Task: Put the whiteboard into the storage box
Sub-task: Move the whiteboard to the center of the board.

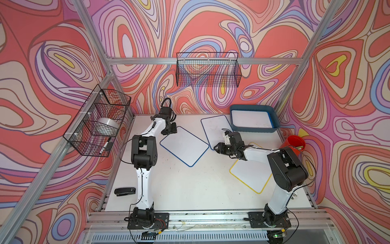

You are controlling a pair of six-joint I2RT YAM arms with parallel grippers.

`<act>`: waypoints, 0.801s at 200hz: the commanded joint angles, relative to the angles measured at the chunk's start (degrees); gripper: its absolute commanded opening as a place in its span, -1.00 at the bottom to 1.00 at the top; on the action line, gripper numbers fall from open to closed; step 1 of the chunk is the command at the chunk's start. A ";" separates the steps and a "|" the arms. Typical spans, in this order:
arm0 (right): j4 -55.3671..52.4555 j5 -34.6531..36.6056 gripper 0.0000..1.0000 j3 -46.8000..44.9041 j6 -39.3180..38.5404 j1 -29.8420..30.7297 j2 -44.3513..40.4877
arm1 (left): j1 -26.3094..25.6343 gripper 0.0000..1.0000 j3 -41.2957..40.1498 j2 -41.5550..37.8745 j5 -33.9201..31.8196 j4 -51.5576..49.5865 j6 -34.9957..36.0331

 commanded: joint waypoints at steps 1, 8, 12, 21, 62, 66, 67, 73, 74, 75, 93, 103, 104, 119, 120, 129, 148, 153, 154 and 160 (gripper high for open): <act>0.37 -0.35 0.01 1.05 0.17 0.26 1.12 | 0.04 0.13 7.45 3.46 -6.11 -1.56 3.47; 0.24 -0.26 0.02 1.21 0.09 0.26 1.21 | 0.04 0.13 10.55 5.08 -6.23 -2.12 3.56; 0.21 -0.26 0.02 1.29 0.00 0.26 1.22 | 0.04 0.14 12.62 5.96 -6.16 -2.55 3.29; 0.02 -0.13 0.02 1.35 -0.08 0.26 1.23 | 0.00 0.14 16.62 7.78 -4.88 -3.40 2.27; -0.08 0.01 0.02 1.31 -0.19 0.26 0.89 | -1.56 0.32 21.08 11.64 0.98 2.50 -1.82; -0.08 -0.03 0.02 1.31 -0.11 0.26 0.81 | -1.77 0.31 21.29 12.09 1.42 3.13 -2.03; -0.08 -0.01 0.02 1.31 -0.10 0.26 0.80 | -1.83 0.31 21.40 12.20 1.48 3.21 -2.05; -0.01 0.09 0.02 1.23 -0.09 0.26 0.78 | -2.15 0.31 22.10 13.03 1.86 3.82 -2.31; 0.00 0.09 0.02 1.23 -0.09 0.26 0.78 | -2.20 0.31 22.30 13.20 1.92 3.90 -2.36; 0.01 0.09 0.02 1.23 -0.09 0.26 0.74 | -2.26 0.32 22.48 13.37 1.95 3.99 -2.39; 0.03 0.18 0.01 1.23 -0.16 0.26 0.78 | -3.25 0.35 26.63 16.67 1.06 4.37 -2.27; 0.06 0.10 0.01 1.23 -0.11 0.26 0.78 | -3.63 0.36 29.43 18.70 -0.02 4.01 -1.84; 0.08 0.10 0.02 1.23 -0.10 0.26 0.78 | -3.64 0.36 29.56 18.89 -0.16 3.91 -1.82; 0.15 0.01 0.02 1.31 0.08 0.26 0.92 | -3.78 0.37 32.21 21.00 -2.25 3.91 -1.55; 0.13 0.01 0.02 1.31 0.08 0.26 0.94 | -3.80 0.37 32.27 21.09 -2.37 4.00 -1.55; 0.16 0.01 0.02 1.31 0.09 0.26 1.01 | -3.83 0.37 32.34 21.66 -3.80 4.57 -1.53; 0.10 -0.08 0.02 1.40 0.17 0.26 1.14 | -3.92 0.36 32.65 22.86 -4.79 4.44 -1.63; 0.01 -0.16 0.02 1.49 0.17 0.26 1.18 | -4.01 0.35 32.91 23.21 -4.79 3.99 -1.78; 0.01 -0.16 0.02 1.49 0.17 0.26 1.16 | -4.05 0.35 32.97 23.29 -4.74 3.86 -1.79; 0.02 -0.21 0.02 1.42 0.17 0.26 1.12 | -4.24 0.35 33.04 23.58 -4.64 3.49 -1.69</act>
